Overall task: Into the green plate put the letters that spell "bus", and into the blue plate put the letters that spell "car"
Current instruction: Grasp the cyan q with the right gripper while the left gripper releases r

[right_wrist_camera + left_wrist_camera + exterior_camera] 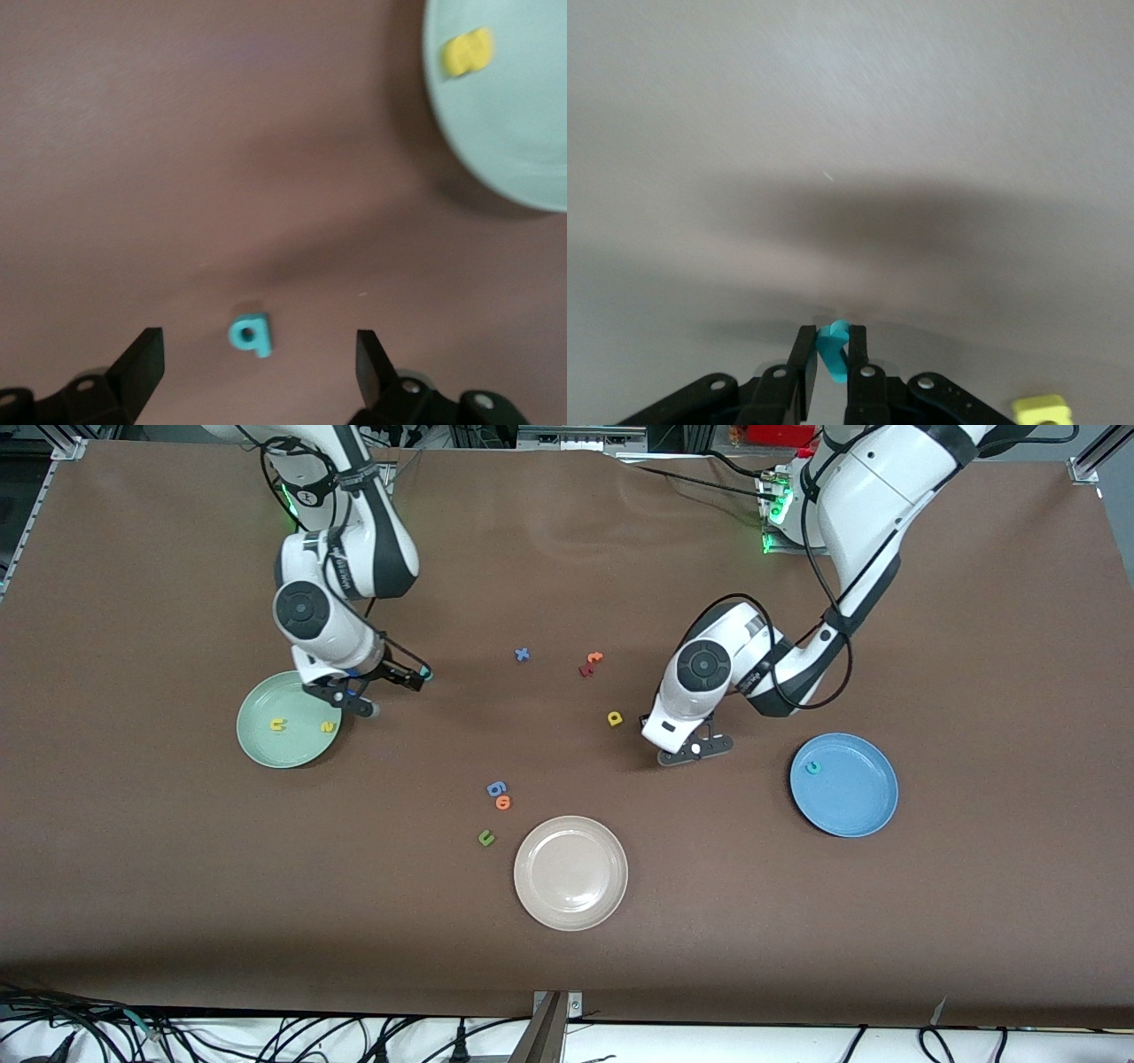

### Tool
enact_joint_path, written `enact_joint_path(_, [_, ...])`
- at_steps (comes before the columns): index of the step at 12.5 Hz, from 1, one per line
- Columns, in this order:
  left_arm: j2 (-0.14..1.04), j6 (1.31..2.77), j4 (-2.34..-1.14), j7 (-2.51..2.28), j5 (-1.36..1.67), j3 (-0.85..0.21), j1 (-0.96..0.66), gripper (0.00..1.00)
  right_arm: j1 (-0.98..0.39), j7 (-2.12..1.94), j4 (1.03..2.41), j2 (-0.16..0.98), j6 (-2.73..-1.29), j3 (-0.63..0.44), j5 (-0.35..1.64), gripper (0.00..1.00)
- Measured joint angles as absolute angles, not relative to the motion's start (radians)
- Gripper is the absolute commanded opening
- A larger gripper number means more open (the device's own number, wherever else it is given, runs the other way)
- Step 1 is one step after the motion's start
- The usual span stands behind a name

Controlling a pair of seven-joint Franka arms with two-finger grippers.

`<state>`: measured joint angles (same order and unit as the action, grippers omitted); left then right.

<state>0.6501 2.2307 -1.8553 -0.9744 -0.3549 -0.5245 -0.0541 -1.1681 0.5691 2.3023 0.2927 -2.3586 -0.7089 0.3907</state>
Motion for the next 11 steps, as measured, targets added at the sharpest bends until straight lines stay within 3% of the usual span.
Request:
enact_joint_path(3, [0.648, 2.065, -1.759, -0.752, -0.355, -0.524, 0.021, 0.09, -1.168, 0.614, 2.353, 0.332, -2.521, -0.62, 0.41, 0.97])
enact_joint_path(6, [0.646, 1.937, -1.675, -0.455, -0.355, -0.523, 0.122, 0.09, -1.168, 0.62, 2.401, 0.344, -2.578, -0.597, 0.412, 0.96])
enact_joint_path(11, [0.648, 1.916, -1.655, -0.017, -0.378, -0.51, 0.269, 0.09, -1.167, 0.62, 2.465, 0.344, -2.646, -0.584, 0.414, 0.92])
